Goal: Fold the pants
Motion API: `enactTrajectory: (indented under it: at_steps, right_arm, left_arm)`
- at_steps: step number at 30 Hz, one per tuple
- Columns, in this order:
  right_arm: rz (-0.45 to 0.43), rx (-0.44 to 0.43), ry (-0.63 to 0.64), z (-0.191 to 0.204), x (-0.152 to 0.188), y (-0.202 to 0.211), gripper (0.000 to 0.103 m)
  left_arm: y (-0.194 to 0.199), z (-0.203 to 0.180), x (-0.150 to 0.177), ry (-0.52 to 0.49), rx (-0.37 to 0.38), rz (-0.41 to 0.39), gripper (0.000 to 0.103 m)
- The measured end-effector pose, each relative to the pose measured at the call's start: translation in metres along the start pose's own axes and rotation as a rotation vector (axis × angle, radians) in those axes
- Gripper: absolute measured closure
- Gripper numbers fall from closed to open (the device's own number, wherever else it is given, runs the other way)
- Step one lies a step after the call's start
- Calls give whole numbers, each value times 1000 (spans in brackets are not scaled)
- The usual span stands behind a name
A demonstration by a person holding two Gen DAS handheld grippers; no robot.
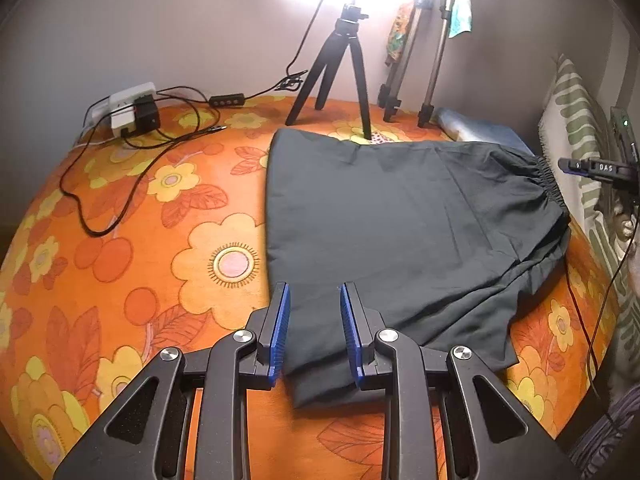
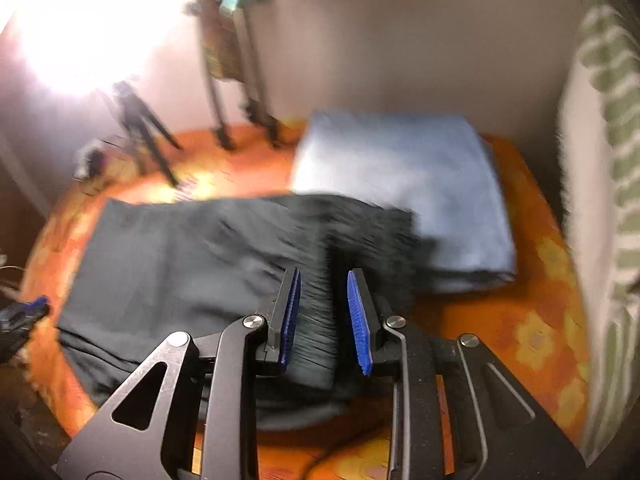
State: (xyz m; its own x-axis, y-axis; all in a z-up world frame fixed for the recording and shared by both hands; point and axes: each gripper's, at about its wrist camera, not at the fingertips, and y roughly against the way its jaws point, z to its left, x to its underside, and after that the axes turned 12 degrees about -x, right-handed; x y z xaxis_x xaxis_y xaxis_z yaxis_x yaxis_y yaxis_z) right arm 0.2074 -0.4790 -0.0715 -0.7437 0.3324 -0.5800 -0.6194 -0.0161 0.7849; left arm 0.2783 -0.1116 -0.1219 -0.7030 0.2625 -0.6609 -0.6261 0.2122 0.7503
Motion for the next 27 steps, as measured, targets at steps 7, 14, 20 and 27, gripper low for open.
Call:
enactTrajectory:
  at_steps: [7, 14, 20, 27]
  right_arm:
    - [119, 54, 126, 19, 10, -49, 78]
    - [188, 73, 46, -1, 12, -71, 78]
    - [145, -28, 80, 59, -5, -55, 61]
    - [193, -197, 133, 164, -19, -84, 57]
  left_arm:
    - [-9, 14, 6, 68, 4, 64, 65]
    - [-20, 19, 14, 133, 32, 113, 65]
    - [-24, 21, 19, 172, 63, 114, 65]
    - [-27, 30, 26, 247, 106, 108, 65]
